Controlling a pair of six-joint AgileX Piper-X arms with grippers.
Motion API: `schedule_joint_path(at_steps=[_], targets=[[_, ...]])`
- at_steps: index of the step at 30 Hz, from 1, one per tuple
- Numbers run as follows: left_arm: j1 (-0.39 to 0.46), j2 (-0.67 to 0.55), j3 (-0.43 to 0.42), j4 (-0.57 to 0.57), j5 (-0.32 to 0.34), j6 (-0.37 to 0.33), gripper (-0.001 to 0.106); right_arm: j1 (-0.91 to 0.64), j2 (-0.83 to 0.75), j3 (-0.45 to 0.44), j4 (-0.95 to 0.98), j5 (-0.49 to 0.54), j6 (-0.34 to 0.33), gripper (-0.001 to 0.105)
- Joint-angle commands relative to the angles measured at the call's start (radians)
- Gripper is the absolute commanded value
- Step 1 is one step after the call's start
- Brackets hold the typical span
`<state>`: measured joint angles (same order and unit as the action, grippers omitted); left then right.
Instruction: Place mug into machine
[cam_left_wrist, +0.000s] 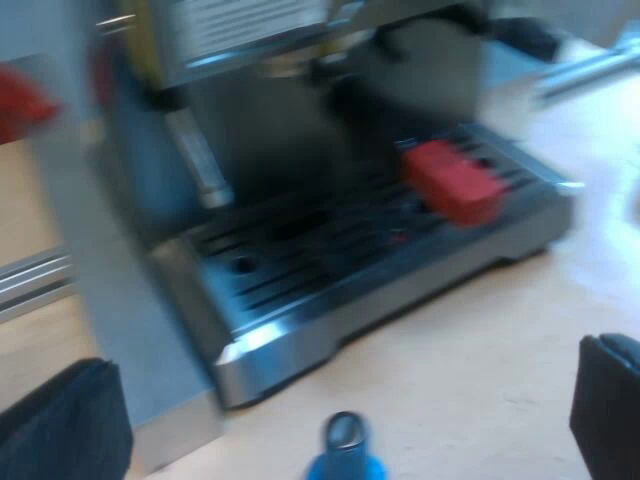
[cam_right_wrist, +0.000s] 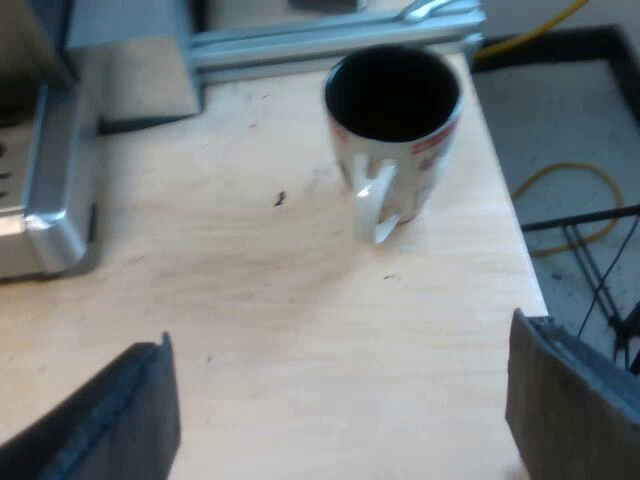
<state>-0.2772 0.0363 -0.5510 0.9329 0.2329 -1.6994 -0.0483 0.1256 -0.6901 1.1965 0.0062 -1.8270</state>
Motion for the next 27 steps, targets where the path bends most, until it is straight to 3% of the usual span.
schedule_joint_path(at_steps=[1,10,17,22,27], targets=[[-0.081,0.052,-0.006,-0.072,0.018,-0.013,0.091,-0.004,0.041,-0.042,0.035,-0.012,-0.017,0.073],[-0.281,0.185,-0.006,-0.149,0.084,-0.01,0.091,-0.004,0.113,-0.078,0.144,-0.049,-0.04,0.073],[-0.407,0.261,0.007,-0.207,0.086,0.008,0.091,-0.004,0.12,-0.075,0.147,-0.049,-0.037,0.073],[-0.441,0.277,0.055,-0.24,0.086,0.055,0.091,-0.004,0.12,-0.075,0.141,-0.049,-0.034,0.073],[-0.441,0.277,0.124,-0.304,0.087,0.057,0.091,-0.004,0.12,-0.059,0.124,-0.051,-0.031,0.073]])
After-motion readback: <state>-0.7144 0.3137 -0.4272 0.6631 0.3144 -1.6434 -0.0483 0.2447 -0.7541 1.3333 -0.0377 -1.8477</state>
